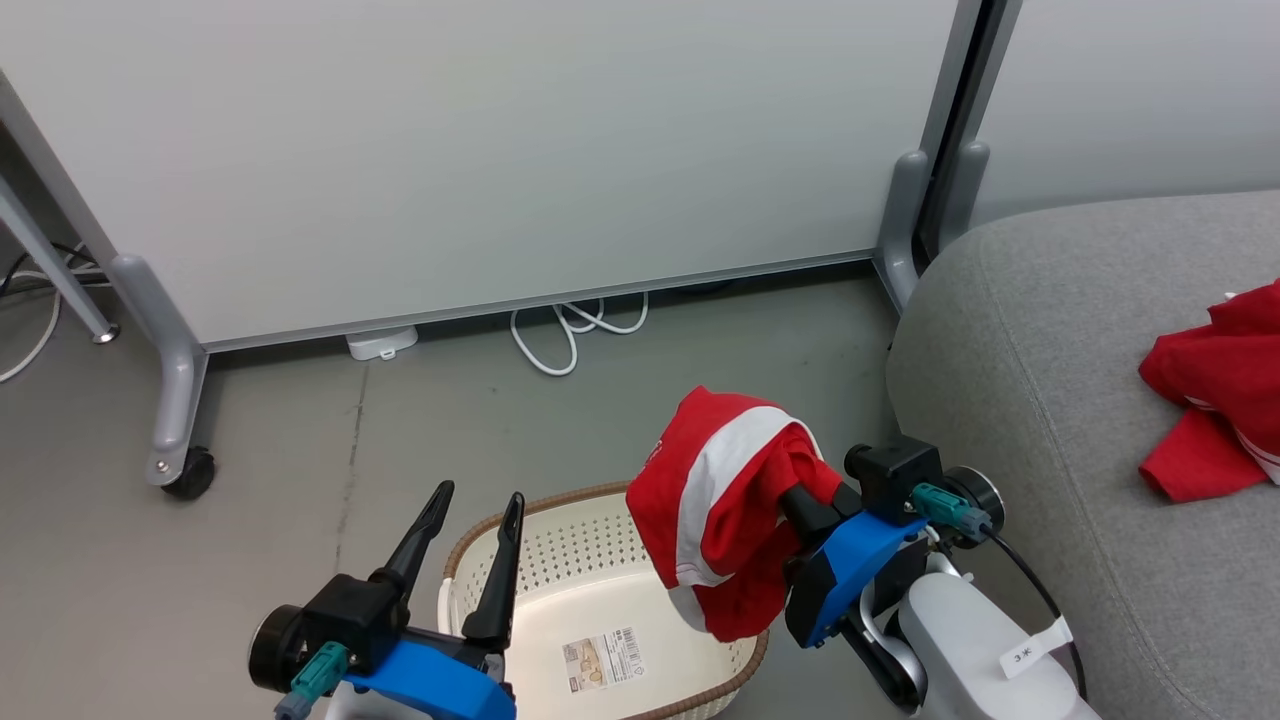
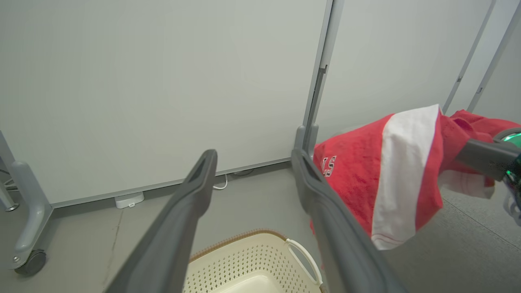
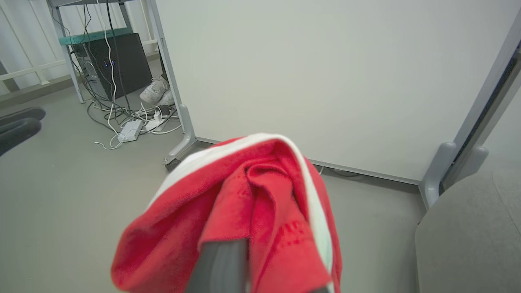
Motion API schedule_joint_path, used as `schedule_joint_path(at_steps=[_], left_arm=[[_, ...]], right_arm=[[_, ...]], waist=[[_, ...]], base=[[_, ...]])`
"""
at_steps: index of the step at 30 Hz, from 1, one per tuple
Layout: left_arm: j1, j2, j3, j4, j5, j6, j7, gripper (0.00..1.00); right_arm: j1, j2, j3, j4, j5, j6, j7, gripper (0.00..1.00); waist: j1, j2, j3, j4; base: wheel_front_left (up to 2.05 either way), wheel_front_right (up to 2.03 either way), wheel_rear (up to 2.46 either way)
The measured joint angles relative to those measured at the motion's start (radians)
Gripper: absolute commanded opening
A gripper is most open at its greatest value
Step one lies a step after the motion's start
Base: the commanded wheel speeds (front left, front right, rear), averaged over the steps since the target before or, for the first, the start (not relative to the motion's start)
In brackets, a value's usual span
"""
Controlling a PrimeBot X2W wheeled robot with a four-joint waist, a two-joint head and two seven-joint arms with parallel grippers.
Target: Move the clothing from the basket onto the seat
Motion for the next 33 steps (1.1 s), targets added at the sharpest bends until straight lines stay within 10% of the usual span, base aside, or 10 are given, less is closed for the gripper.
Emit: schedule_joint_path(at_steps=[33], left_arm=[[-0.028, 0.011, -0.014, -0.016, -0.015, 0.0, 0.0, 1.0]], right_arm=[[0.001, -0.001, -0.04, -0.032, -0.007, 0.0, -0.001, 0.0]], waist=[[0.0, 0.0, 0.06, -0.422]], base=[[0.0, 0.0, 0.0]])
